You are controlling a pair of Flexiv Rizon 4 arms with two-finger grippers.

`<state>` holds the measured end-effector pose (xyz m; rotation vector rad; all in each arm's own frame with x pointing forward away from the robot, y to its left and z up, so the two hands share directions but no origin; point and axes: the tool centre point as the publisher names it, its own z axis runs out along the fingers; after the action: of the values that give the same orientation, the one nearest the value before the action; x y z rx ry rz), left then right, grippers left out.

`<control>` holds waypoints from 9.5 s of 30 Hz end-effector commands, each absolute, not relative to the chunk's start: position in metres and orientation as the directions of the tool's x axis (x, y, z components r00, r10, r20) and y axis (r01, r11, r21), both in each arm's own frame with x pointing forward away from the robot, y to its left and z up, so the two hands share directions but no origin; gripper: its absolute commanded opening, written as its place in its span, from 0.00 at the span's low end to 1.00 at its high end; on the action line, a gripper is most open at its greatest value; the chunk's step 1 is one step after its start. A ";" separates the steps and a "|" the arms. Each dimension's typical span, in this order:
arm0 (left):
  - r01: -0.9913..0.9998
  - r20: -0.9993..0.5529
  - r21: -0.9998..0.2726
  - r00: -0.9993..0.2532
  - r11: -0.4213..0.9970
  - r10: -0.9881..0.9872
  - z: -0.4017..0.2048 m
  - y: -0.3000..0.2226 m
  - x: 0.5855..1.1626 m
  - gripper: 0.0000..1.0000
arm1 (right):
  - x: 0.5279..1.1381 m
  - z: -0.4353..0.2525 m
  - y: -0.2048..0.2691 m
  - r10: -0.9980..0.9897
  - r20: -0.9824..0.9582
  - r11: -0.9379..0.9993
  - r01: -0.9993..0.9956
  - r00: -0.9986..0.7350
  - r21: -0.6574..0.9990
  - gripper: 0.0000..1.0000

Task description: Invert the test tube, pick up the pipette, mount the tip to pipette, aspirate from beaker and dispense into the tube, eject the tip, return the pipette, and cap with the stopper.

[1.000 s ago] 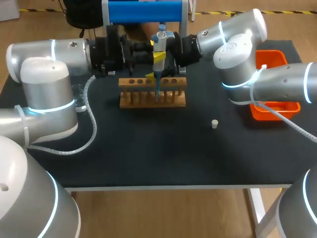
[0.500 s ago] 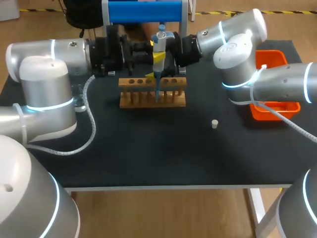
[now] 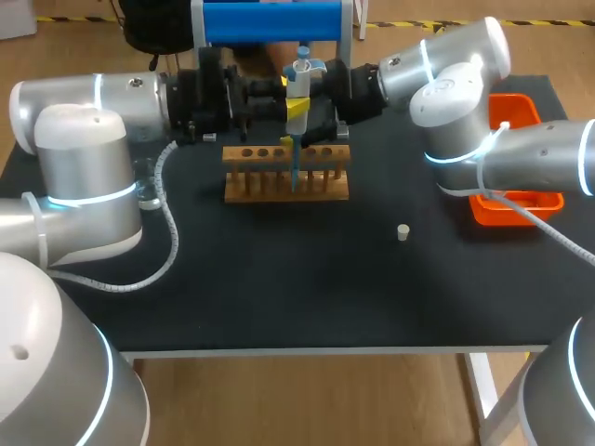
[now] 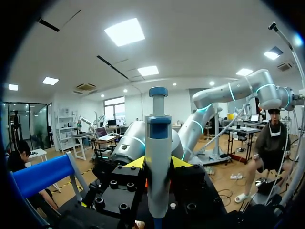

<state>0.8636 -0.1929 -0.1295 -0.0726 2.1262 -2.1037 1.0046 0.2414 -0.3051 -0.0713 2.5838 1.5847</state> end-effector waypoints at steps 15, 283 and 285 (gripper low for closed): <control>0.071 -0.072 -0.997 -0.988 0.014 -0.139 -0.129 -0.193 0.864 0.00 | 0.975 -0.263 0.168 0.034 -0.130 0.384 -0.107 -0.991 0.917 1.00; 0.071 -0.072 -0.997 -0.988 0.014 -0.139 -0.129 -0.193 0.864 1.00 | 0.934 -0.138 -0.122 -0.029 -0.014 0.009 -0.015 -0.999 1.000 0.00; 0.071 -0.072 -0.997 -0.988 0.014 -0.139 -0.129 -0.193 0.864 1.00 | 0.935 -0.138 -0.125 -0.036 -0.014 0.001 -0.014 -0.999 1.000 0.00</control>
<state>0.8634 -0.1926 -0.1287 -0.0732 2.1270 -2.1034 0.9321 -0.1195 -0.1348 -0.0414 2.2334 2.2199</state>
